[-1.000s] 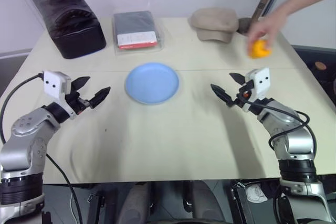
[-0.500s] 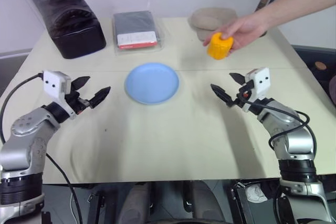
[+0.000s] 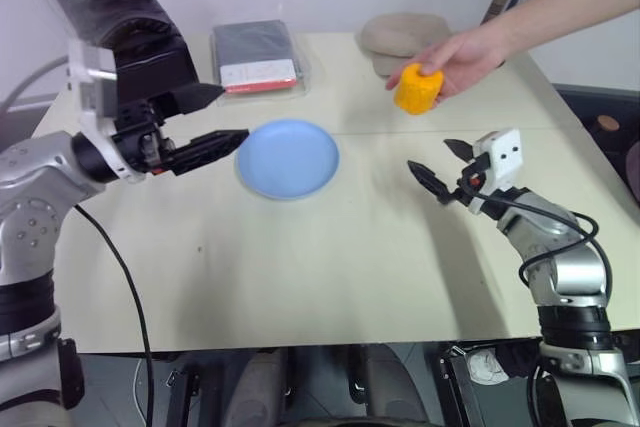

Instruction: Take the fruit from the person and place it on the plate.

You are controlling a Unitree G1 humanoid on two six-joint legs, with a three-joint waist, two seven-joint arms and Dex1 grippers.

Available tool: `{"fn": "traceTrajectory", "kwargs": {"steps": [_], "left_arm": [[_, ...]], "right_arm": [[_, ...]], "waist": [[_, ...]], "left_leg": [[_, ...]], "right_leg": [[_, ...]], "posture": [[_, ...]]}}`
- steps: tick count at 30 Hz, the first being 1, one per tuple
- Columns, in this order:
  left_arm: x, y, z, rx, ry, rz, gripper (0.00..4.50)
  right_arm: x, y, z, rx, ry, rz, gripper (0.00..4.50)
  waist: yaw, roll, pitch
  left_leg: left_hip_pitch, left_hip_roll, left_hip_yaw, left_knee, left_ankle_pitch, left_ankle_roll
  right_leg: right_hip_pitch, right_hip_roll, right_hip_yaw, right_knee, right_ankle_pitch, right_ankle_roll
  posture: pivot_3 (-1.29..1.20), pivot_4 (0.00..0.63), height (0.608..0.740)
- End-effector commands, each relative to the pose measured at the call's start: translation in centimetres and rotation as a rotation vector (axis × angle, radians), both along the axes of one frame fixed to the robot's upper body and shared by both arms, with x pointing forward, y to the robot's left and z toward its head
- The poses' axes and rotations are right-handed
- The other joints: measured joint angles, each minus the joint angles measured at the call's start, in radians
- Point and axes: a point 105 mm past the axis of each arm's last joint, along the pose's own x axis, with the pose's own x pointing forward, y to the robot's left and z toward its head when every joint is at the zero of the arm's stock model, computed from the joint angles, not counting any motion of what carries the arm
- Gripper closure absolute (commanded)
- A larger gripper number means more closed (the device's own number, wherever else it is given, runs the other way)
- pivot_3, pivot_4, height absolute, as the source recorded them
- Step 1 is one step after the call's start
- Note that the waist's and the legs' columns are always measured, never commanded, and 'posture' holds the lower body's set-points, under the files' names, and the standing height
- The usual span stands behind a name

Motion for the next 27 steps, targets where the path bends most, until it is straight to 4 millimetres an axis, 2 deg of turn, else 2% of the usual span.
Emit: {"fn": "traceTrajectory", "kwargs": {"steps": [1,5,12,27], "left_arm": [[0.6,-0.3,0.0,0.012,-0.023,-0.009,0.04],[1.2,-0.5,-1.1,0.052,-0.007,-0.022,0.04],[1.1,-0.7,-2.6,0.134,0.020,-0.056,0.04],[0.5,-0.5,-3.7,0.146,0.025,-0.006,0.04]], "right_arm": [[-0.6,0.0,4.8,0.000,-0.164,-0.024,0.00],[0.0,1.5,6.6,0.034,-0.203,0.018,0.00],[2.2,2.4,6.9,0.085,-0.193,0.050,0.00],[6.4,3.8,7.5,0.187,-0.197,0.081,0.00]], "waist": [[-0.001,0.000,0.000],[-0.011,0.000,0.000],[-0.016,0.000,0.000],[-0.019,0.000,0.000]], "left_leg": [[0.000,0.000,0.000,0.000,0.000,0.000],[0.000,0.000,0.000,0.000,0.000,0.000],[0.000,0.000,0.000,0.000,0.000,0.000],[0.000,0.000,0.000,-0.001,0.000,0.000]], "right_leg": [[0.000,0.000,0.000,0.000,0.000,0.000],[0.000,0.000,0.000,0.000,0.000,0.000],[0.000,0.000,0.000,0.000,0.000,0.000],[-0.001,-0.002,0.000,0.001,0.000,0.001]], "posture": [[0.00,0.150,0.740],[0.00,0.150,0.740],[0.00,0.150,0.740],[0.00,0.150,0.740]]}}
